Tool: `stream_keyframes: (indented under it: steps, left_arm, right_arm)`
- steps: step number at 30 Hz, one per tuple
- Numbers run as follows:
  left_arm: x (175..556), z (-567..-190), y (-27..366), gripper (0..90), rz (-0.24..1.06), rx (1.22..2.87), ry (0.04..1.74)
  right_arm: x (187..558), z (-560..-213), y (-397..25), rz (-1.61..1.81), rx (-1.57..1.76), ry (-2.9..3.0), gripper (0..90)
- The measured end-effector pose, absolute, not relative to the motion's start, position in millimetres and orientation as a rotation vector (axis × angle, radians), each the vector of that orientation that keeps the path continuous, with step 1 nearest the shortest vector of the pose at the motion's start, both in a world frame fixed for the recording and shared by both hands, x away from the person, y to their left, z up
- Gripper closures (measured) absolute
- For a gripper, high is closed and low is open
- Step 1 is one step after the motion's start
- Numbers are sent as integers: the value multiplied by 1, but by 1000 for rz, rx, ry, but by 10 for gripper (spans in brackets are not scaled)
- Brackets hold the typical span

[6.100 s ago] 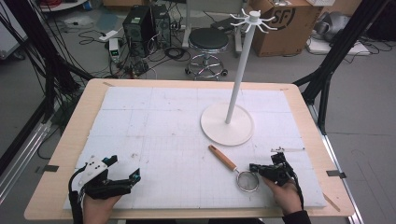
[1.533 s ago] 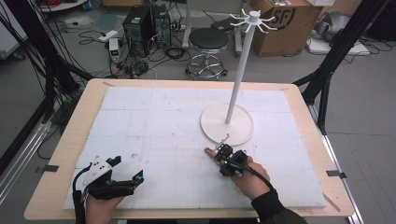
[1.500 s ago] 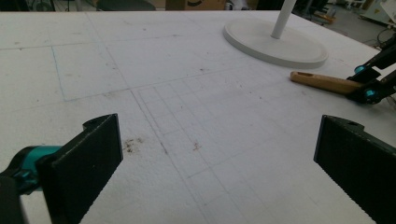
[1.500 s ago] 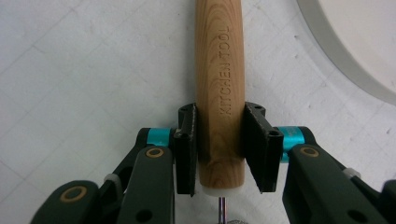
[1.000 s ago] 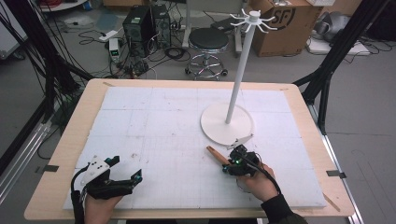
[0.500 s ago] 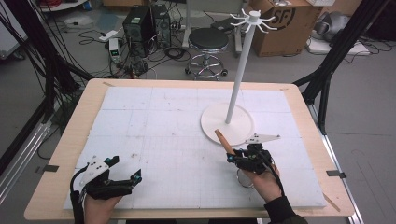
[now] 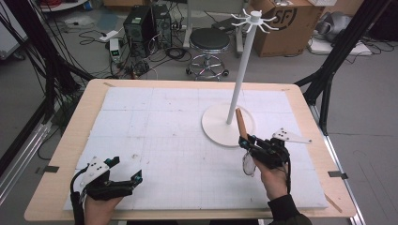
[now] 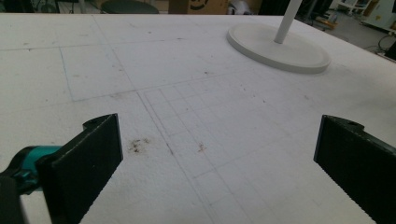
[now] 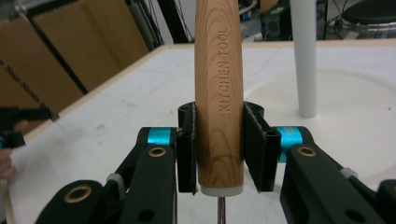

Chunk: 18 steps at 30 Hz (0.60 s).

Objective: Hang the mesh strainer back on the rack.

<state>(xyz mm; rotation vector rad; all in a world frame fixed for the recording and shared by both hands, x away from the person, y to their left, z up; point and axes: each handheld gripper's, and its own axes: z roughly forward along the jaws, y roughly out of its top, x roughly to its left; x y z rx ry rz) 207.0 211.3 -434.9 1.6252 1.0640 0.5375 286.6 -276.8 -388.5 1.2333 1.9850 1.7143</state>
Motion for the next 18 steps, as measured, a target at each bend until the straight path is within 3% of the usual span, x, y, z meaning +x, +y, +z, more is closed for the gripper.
stream_keyframes:
  steps: [18]
  left_arm:
    - [208, -435, 212, 17, 523, 1618, 1064]
  right_arm:
    - [291, -343, -282, 1890, 1114, 1792, 686]
